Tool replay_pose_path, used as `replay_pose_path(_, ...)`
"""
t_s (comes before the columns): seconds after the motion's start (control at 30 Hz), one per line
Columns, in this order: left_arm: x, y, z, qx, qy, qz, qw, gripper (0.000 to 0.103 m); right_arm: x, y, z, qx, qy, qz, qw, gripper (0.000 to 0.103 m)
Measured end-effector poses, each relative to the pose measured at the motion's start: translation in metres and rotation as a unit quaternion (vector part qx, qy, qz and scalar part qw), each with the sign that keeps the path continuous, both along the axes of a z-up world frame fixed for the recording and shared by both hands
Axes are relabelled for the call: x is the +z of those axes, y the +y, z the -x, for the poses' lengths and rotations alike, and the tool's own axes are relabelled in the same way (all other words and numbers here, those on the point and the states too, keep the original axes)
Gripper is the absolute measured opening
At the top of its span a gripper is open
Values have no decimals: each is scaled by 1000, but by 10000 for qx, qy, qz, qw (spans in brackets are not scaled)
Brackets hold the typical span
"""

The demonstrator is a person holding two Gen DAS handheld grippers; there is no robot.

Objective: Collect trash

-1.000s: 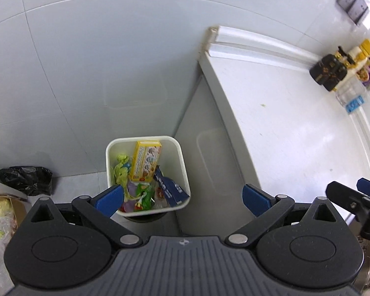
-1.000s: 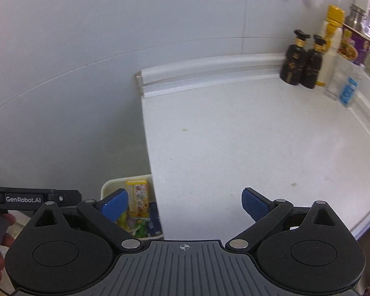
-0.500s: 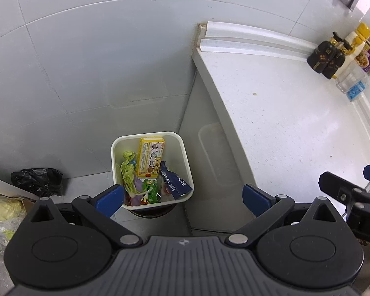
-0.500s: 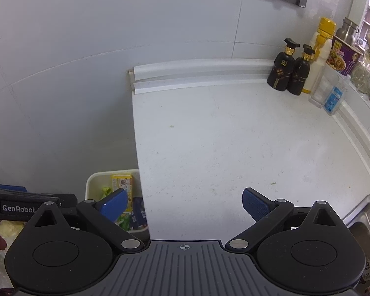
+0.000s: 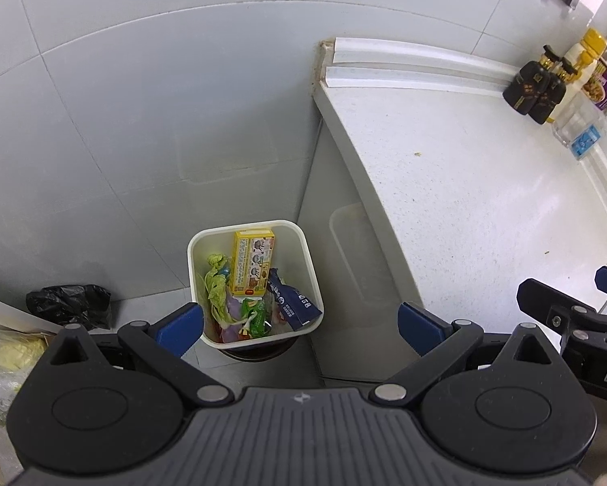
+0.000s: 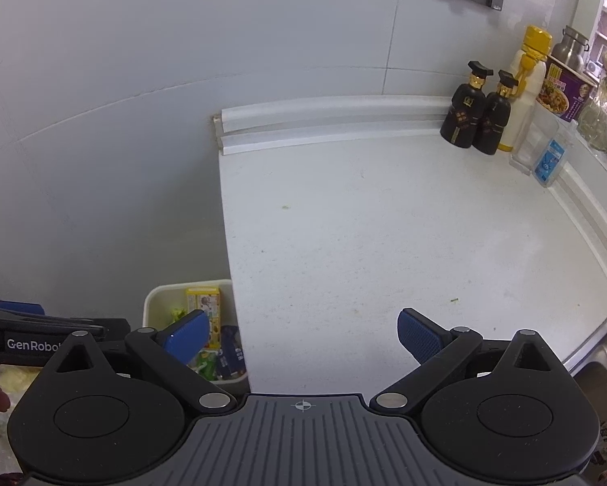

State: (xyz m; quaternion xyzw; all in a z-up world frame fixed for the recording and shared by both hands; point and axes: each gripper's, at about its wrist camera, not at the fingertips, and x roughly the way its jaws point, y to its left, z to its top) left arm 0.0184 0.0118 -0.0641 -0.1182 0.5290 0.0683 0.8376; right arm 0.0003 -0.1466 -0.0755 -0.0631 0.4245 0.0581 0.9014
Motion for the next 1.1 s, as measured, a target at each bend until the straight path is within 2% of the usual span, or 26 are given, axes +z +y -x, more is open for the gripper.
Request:
replay_pose_path(0.27, 2, 0, 0, -47, -22, -106, 9999, 102, -1, -2, -1, -87, 57, 9, 9999, 101)
replay_pose_path(1.1, -2, 5, 1, -1, 100, -16, 9999, 102, -7, 4, -5, -93, 142, 6, 9999, 101)
